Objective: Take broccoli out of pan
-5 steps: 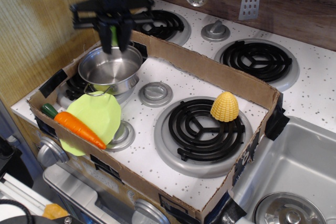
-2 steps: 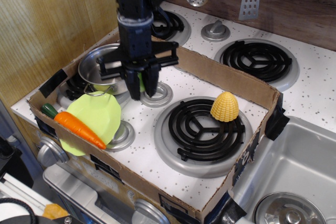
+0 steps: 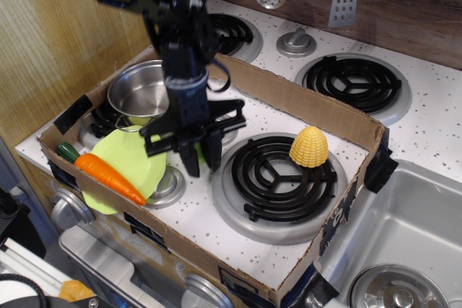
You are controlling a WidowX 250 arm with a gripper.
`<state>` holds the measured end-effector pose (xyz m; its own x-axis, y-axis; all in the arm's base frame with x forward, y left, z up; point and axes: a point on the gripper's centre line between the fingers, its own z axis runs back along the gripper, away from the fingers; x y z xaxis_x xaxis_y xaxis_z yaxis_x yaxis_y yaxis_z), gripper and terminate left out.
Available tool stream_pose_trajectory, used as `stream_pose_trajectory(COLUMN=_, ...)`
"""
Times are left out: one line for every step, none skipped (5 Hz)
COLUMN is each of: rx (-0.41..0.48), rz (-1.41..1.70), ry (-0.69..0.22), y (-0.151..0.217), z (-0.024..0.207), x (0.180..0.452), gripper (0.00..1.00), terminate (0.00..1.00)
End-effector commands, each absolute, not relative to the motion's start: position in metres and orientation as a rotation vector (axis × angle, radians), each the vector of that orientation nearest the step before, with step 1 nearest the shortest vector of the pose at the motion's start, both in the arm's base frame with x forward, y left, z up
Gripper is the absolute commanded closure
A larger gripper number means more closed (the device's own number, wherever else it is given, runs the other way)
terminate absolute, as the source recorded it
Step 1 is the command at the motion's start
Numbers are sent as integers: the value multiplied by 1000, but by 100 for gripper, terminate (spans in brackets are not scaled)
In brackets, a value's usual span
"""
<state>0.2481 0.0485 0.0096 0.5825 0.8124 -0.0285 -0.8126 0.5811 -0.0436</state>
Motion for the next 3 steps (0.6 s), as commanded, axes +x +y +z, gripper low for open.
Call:
stream_pose_trajectory(rx=-60, rz=931, ry=-20, y=55, z=12, x=258, gripper=100, terminate=0)
stream_pose_trajectory(rx=-45, rz=932, ry=-10, y=54, z=22, x=261, gripper=0, terminate=0)
stream_pose_trajectory(rx=-27, rz=941, ry=4, y=52, z=35, x=263, gripper=0, terminate=0)
